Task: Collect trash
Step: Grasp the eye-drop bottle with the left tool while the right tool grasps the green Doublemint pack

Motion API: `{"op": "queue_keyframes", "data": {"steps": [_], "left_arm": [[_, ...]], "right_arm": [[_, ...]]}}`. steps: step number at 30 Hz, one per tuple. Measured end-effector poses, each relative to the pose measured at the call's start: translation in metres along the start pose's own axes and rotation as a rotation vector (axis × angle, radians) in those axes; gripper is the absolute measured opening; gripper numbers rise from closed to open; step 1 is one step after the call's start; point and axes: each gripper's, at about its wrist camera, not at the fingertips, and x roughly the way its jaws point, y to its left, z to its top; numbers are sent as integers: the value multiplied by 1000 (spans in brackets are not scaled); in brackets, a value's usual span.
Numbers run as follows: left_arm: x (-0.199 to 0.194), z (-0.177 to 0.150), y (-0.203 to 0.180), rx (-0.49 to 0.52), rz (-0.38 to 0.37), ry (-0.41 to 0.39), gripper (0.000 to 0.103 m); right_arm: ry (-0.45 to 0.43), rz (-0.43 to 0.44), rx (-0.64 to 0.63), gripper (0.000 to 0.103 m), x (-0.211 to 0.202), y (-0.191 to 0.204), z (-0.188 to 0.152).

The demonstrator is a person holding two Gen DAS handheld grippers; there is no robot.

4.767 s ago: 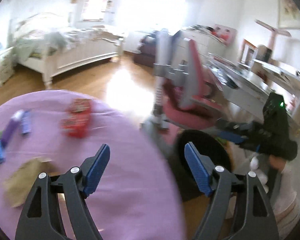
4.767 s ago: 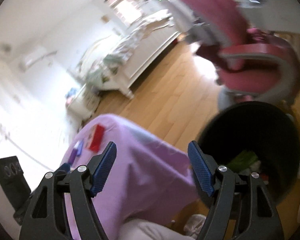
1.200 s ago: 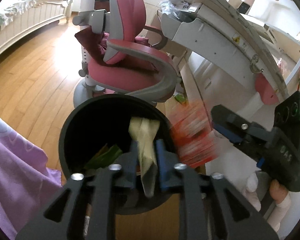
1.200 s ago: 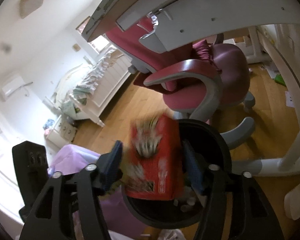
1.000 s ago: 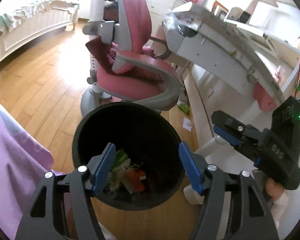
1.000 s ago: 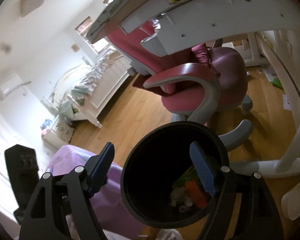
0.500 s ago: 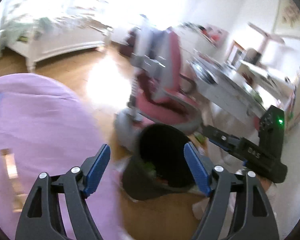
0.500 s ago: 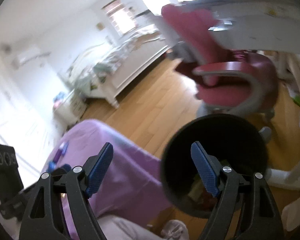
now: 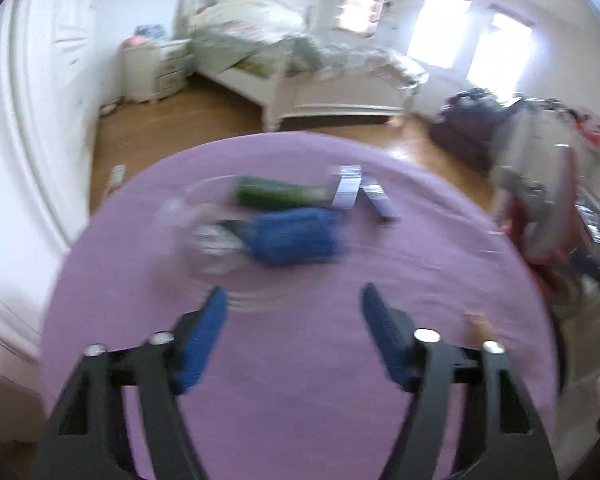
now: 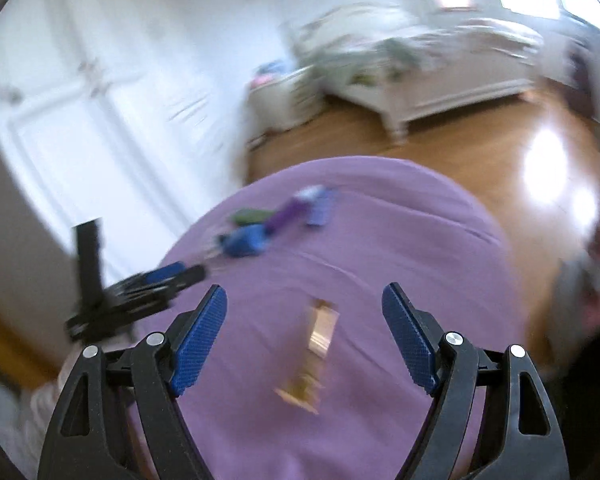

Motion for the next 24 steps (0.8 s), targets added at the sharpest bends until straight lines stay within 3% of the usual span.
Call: {"op": "queue_keyframes", "data": {"steps": [3, 5, 7, 10, 14, 18, 20, 24], "left_arm": [[26, 12, 29, 0, 21, 61, 49], [39, 21, 38, -12, -19, 102, 46], [45, 29, 39, 25, 6, 111, 46], [53, 39, 40, 42, 5, 121, 46], [57, 40, 35, 89, 20, 126, 46], [55, 37, 41, 69, -3, 122, 46], [54, 36, 44, 57, -1, 121, 41], [54, 37, 46, 41, -8, 117, 40]], "right_arm": [[52, 31, -129, 79, 56, 34, 38], [103, 21, -197, 71, 98, 50, 62], [141, 8, -246, 62, 134, 60, 81], [222, -34, -328, 57, 192, 70, 98], [309, -61, -449, 57, 250, 80, 102], [399, -91, -526, 57, 293, 89, 98], [407, -76, -519, 46, 299, 89, 99], [395, -103, -442, 36, 298, 81, 102]]}}
